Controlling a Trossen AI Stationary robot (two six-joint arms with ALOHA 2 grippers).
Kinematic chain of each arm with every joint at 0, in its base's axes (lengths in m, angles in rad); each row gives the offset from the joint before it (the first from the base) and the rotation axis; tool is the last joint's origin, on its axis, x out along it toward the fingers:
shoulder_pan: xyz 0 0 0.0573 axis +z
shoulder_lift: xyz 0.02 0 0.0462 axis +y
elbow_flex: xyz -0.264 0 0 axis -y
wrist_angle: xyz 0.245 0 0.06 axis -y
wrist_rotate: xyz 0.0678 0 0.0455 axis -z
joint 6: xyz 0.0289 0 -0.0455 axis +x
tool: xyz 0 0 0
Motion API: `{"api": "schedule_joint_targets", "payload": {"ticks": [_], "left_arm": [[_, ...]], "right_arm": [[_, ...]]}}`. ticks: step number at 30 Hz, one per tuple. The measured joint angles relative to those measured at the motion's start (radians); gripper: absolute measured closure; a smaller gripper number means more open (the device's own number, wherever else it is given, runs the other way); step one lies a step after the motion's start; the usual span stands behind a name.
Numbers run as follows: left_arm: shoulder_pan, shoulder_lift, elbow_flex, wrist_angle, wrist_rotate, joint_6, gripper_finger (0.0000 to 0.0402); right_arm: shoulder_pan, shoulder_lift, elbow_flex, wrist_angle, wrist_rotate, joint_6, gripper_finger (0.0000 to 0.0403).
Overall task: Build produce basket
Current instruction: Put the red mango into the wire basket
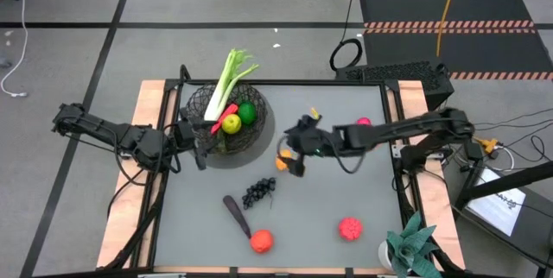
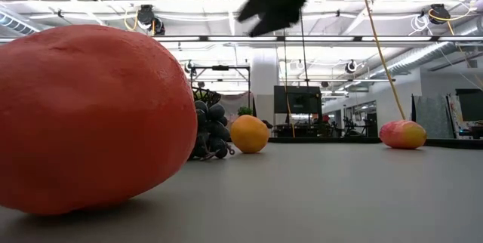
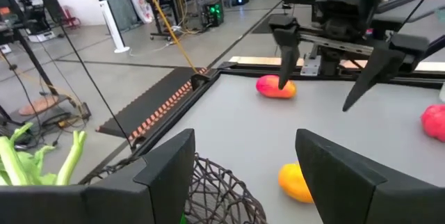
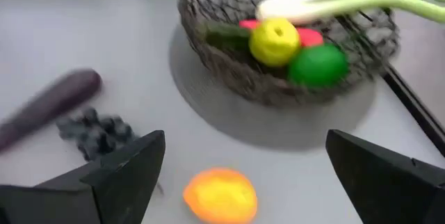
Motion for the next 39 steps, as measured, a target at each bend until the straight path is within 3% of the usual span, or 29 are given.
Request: {"api": "schedule_joint_targets", "payload": {"ticks": [9, 16, 21, 27, 39], "left_arm": [[0.026, 0.116, 0.000, 0.085, 0.001, 0.032, 0.0153], [0.093, 0.235, 0.001, 0.201, 0.077, 0.089, 0.0153], [0.150, 0.279, 0.001, 0.208, 0.129, 0.085, 0.0153], [0.190, 0.311, 0.001, 0.188, 0.153, 0.084, 0.0153], [0.208, 0.322, 0.001, 0.186, 0.154, 0.081, 0.0153]], "right_arm": [[0.031, -0.259, -0.363, 0.039, 0.184, 0.100, 0.0012], [-0.021, -0.429, -0.565, 0.115, 0.185, 0.123, 0.0012], [-0.070, -0.505, -0.640, 0.117, 0.186, 0.166, 0.0012], [-0.156, -0.533, -0.687, 0.082, 0.222, 0.365, 0.0012], [-0.262, -0.530, -0.698, -0.148, 0.148, 0.535, 0.0012]]}}
